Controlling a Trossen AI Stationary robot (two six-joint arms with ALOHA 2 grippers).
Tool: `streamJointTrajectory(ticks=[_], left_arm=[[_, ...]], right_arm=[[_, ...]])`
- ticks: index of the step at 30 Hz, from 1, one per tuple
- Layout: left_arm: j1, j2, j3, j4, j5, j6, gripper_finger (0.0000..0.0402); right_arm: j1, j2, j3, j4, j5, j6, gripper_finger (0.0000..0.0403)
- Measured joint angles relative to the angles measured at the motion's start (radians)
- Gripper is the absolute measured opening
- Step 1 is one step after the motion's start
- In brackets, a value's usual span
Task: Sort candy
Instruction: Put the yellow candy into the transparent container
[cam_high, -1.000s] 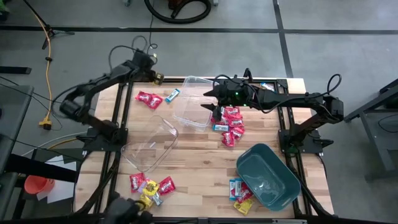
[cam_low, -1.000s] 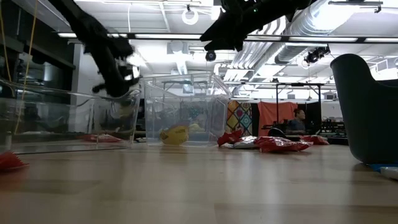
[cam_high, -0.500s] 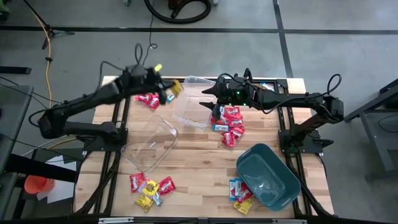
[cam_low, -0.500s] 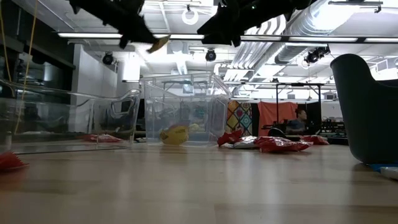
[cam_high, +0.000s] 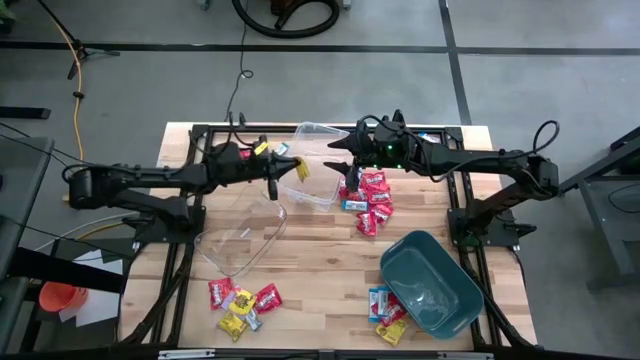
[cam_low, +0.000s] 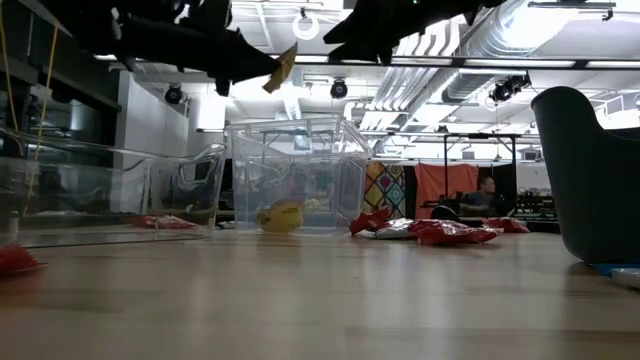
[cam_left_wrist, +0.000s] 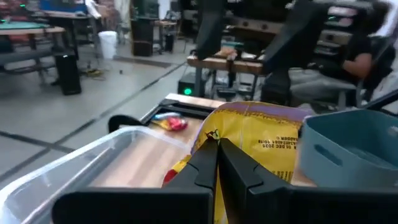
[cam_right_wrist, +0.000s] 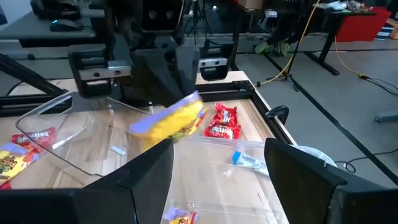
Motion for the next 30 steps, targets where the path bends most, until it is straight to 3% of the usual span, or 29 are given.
streamJointTrajectory(ticks=[7,16,22,26,30], left_arm=[[0.0,0.094,0.054,0.007,-0.099,0.02,0.0025],[-0.016,0.165,0.187,-0.152,-0.088,0.033,0.0141],[-0.056,0.091,0.278,-0.4,-0.016,-0.017,0.0187],[-0.122,0.005,0.287,-0.554,0.103,-0.106,0.0191],[-0.247,-0.064,0.287,-0.667,0.117,-0.159,0.0192]], right_arm=[[0.0,0.0,0.0,0.0,0.0,0.0,0.025],[0.0,-0.003,0.0,-0.014,0.0,0.0,0.025],[0.0,-0.008,0.0,-0.05,0.0,0.0,0.025],[0.0,-0.008,0.0,-0.071,-0.001,0.019,0.025],[0.0,-0.008,0.0,-0.085,-0.002,0.019,0.025]])
